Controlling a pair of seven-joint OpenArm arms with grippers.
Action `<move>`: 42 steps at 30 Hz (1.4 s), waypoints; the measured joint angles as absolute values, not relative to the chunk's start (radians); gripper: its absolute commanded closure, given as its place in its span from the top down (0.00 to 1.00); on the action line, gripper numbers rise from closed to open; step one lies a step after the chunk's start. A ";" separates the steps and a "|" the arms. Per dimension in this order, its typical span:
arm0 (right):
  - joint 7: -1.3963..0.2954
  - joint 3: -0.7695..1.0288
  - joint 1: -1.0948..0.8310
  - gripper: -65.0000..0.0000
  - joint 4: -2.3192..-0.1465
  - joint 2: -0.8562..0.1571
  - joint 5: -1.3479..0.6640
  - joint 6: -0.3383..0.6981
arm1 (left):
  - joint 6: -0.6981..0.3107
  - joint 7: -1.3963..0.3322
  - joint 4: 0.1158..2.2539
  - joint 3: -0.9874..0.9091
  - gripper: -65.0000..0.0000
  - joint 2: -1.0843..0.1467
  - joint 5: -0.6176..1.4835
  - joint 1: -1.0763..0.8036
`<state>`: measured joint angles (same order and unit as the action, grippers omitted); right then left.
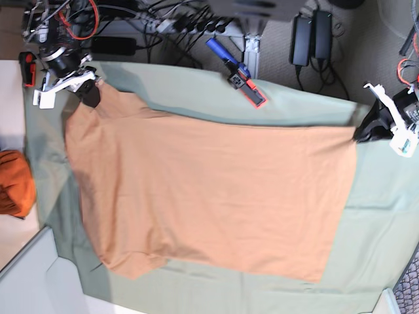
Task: Fold the T-shirt properly
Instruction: 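Lift both held corners and fold the shirt lengthwise over itself, then lower the folded edge and release both grippers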
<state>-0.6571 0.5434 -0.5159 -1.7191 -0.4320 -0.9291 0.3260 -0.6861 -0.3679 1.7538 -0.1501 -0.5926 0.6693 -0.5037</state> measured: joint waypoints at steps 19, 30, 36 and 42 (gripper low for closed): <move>-0.655 0.575 -0.274 0.00 -1.692 -0.431 -0.867 0.334 | -0.688 -0.369 1.655 -0.155 0.00 -0.579 0.698 -0.301; -0.604 0.422 -0.043 0.00 -1.488 -0.432 -0.752 0.341 | -0.693 -0.366 1.436 -0.059 0.00 -0.574 0.679 -0.085; -0.578 0.349 0.084 0.00 -1.375 -0.435 -0.696 0.342 | -0.694 -0.338 1.283 0.024 0.00 -0.574 0.648 0.045; -0.536 0.273 0.189 0.00 -1.278 -0.432 -0.626 0.342 | -0.693 -0.331 1.124 0.047 0.00 -0.548 0.646 0.163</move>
<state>-0.5358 0.2726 0.1894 -1.2778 -0.4324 -0.6262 0.3420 -0.6933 -0.3305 1.1244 0.0475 -0.5480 0.6456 0.1627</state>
